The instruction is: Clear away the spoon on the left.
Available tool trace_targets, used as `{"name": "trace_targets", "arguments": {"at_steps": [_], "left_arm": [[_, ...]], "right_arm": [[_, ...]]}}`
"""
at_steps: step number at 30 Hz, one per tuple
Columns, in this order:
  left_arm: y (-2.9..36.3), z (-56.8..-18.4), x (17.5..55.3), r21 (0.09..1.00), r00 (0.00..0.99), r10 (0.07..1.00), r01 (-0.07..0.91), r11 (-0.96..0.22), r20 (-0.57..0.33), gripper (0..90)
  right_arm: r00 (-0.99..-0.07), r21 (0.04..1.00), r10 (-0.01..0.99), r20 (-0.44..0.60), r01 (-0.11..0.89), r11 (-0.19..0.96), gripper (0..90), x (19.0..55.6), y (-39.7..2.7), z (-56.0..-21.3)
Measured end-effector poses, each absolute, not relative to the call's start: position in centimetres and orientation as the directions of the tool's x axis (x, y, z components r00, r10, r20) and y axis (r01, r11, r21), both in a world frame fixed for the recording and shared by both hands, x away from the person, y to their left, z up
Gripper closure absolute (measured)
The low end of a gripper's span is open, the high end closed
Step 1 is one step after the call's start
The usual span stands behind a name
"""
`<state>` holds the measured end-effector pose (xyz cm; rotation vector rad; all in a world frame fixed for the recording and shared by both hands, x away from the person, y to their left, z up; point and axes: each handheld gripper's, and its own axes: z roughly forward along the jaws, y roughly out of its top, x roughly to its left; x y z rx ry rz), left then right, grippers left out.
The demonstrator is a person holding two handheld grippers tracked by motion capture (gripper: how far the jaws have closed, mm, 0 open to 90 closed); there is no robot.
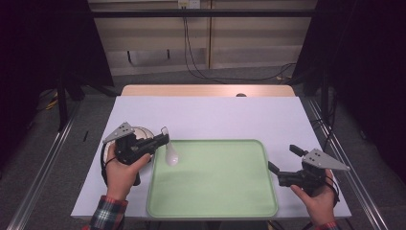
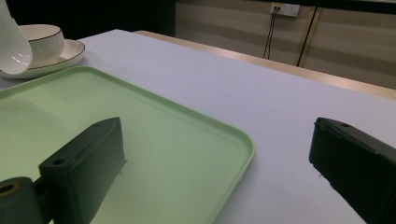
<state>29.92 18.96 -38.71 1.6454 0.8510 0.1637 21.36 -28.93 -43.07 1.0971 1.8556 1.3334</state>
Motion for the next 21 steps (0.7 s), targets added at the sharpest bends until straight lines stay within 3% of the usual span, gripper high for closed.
{"name": "trace_targets", "arguments": {"at_steps": [21], "left_arm": [[18.2,-40.6,28.9,0.880,0.740,0.574,0.470,-0.068,-0.351,85.9]], "right_arm": [[-0.482,0.947,0.876,-0.001,0.281,0.156,3.3,21.3,-29.0,-43.1]]}}
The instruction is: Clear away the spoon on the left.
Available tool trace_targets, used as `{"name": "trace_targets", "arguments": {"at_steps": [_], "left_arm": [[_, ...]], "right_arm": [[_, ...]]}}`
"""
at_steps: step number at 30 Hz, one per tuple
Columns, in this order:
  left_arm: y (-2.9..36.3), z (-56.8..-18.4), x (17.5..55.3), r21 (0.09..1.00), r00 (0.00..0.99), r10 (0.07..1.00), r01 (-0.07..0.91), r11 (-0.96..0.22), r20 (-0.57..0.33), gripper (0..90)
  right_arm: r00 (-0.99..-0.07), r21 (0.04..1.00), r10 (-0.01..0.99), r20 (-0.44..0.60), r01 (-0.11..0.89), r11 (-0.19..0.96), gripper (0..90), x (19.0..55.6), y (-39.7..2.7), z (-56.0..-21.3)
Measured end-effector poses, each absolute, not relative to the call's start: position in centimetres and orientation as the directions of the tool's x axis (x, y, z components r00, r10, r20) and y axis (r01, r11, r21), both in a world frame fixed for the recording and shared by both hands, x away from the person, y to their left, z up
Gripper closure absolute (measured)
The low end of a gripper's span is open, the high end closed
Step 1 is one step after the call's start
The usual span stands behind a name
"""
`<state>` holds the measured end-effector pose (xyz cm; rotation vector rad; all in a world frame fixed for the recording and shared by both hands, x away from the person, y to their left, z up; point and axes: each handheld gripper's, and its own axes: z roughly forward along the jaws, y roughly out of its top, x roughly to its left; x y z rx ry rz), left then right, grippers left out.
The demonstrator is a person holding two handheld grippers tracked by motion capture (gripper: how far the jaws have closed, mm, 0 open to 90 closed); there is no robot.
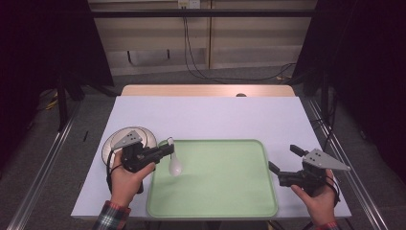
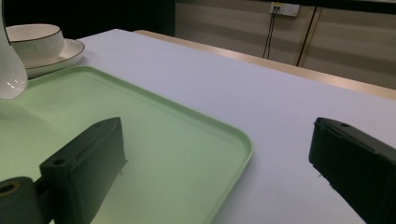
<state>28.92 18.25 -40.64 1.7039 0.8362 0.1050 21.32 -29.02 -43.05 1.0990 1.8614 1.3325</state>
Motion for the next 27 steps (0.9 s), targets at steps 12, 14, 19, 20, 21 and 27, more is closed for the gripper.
{"name": "trace_targets", "arguments": {"at_steps": [12,14,19,20,21,27], "left_arm": [[18.2,-41.2,28.3,0.875,0.745,0.568,0.476,-0.088,-0.349,85.9],[18.1,-41.4,28.2,0.872,0.744,0.571,0.480,-0.095,-0.347,85.9],[17.7,-41.7,28.0,0.866,0.741,0.577,0.488,-0.109,-0.344,85.9],[17.7,-41.8,28.0,0.866,0.746,0.565,0.489,-0.104,-0.353,85.9],[17.6,-41.9,27.9,0.863,0.741,0.572,0.493,-0.109,-0.351,85.9],[17.3,-42.0,27.6,0.860,0.748,0.562,0.497,-0.119,-0.354,85.9]], "right_arm": [[-0.483,0.947,0.876,-0.003,0.280,0.158,3.4,21.3,-29.0,-43.0],[-0.485,0.947,0.875,-0.004,0.280,0.160,3.4,21.3,-29.0,-43.0],[-0.483,0.946,0.876,-0.002,0.282,0.158,3.4,21.3,-29.0,-43.0],[-0.482,0.947,0.876,-0.002,0.282,0.157,3.4,21.3,-29.0,-43.0],[-0.486,0.946,0.874,-0.006,0.279,0.162,3.3,21.3,-29.0,-43.1],[-0.483,0.947,0.875,-0.002,0.281,0.157,3.2,21.2,-29.1,-43.0]]}}
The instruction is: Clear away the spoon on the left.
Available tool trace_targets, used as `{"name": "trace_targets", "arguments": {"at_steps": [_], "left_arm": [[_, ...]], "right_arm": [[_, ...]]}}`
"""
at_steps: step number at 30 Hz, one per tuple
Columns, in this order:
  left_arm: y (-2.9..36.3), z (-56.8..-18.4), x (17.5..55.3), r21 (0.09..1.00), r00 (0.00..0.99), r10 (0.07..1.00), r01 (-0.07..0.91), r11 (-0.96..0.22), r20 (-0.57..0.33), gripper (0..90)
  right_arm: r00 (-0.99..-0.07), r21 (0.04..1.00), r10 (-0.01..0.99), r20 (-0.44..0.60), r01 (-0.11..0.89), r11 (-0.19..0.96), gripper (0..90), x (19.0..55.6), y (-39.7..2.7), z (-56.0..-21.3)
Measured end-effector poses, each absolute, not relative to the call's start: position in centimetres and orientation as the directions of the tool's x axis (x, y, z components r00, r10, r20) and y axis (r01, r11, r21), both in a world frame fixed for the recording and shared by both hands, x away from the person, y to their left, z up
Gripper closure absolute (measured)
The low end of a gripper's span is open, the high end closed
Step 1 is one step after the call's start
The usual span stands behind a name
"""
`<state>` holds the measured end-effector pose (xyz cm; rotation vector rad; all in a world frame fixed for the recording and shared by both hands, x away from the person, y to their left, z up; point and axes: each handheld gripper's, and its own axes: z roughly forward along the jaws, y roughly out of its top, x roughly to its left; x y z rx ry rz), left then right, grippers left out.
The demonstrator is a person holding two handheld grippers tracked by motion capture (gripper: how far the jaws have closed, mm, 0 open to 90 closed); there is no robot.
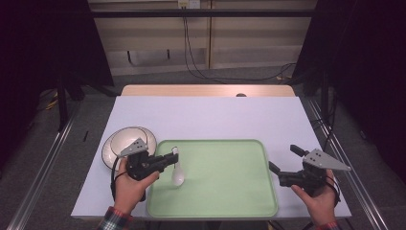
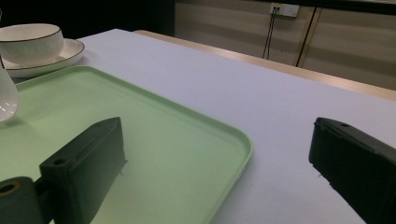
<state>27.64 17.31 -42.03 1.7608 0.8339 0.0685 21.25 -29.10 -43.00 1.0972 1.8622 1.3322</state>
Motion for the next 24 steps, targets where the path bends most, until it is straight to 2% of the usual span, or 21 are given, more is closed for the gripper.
{"name": "trace_targets", "arguments": {"at_steps": [24], "left_arm": [[16.6,-43.2,26.5,0.843,0.753,0.529,0.524,-0.124,-0.391,85.9]], "right_arm": [[-0.483,0.948,0.876,-0.011,0.274,0.163,3.2,21.3,-29.0,-43.0]]}}
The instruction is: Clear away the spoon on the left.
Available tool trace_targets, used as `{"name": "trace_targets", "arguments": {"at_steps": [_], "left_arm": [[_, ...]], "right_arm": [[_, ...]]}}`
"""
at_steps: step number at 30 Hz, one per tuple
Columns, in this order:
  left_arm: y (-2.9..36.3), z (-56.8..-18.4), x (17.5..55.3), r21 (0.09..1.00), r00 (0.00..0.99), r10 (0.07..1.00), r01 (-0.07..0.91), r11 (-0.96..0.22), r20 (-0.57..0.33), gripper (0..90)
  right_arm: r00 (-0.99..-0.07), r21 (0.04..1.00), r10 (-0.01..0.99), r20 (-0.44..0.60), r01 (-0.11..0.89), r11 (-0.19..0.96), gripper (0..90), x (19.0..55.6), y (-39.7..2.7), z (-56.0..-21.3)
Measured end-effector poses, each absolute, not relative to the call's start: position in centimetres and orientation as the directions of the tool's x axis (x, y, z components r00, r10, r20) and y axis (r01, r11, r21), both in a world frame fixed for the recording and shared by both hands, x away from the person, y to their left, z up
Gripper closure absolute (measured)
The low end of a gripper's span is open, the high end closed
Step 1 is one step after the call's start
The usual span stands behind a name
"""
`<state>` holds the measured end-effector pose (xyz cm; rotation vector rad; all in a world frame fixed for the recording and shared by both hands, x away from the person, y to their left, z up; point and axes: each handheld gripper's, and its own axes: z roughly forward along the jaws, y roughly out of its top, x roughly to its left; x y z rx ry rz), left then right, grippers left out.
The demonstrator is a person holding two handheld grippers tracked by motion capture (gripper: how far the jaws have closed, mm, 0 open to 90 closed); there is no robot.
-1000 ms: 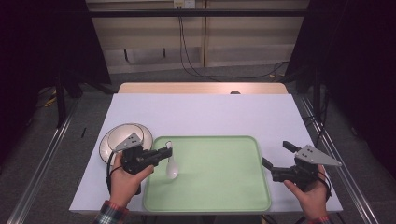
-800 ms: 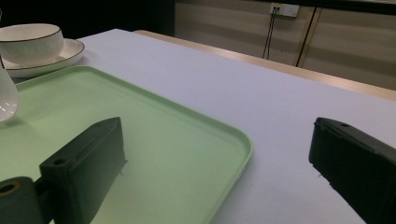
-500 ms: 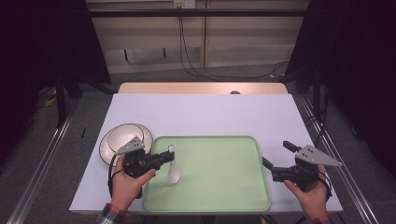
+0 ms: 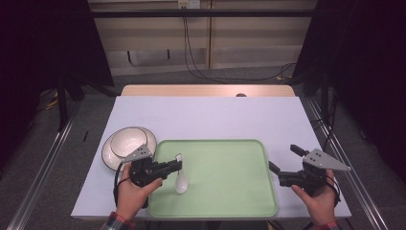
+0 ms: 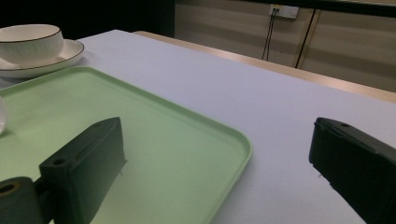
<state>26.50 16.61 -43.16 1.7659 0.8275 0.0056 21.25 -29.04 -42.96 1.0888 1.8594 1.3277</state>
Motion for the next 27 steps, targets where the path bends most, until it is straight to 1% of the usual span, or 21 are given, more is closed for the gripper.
{"name": "trace_targets", "arguments": {"at_steps": [7,12,16,21,25,27], "left_arm": [[16.5,-43.2,26.2,0.840,0.757,0.514,0.529,-0.121,-0.403,85.9],[16.3,-43.5,26.1,0.828,0.753,0.490,0.551,-0.104,-0.440,85.8],[16.0,-43.6,26.0,0.827,0.758,0.478,0.552,-0.109,-0.443,85.8],[16.2,-43.8,26.2,0.827,0.756,0.478,0.553,-0.104,-0.446,85.6],[16.5,-44.1,26.4,0.832,0.756,0.492,0.544,-0.108,-0.431,84.7],[16.6,-44.3,26.5,0.830,0.748,0.499,0.550,-0.096,-0.438,84.0]], "right_arm": [[-0.487,0.947,0.873,-0.014,0.274,0.168,3.2,21.3,-28.9,-43.0],[-0.484,0.946,0.875,-0.015,0.276,0.169,3.2,21.3,-28.9,-43.0],[-0.485,0.948,0.874,-0.010,0.273,0.163,3.1,21.3,-28.9,-43.0],[-0.487,0.946,0.873,-0.013,0.278,0.169,3.2,21.3,-28.9,-43.0],[-0.488,0.946,0.873,-0.011,0.277,0.167,3.2,21.3,-28.9,-43.0],[-0.488,0.946,0.873,-0.011,0.278,0.167,3.2,21.3,-28.9,-43.0]]}}
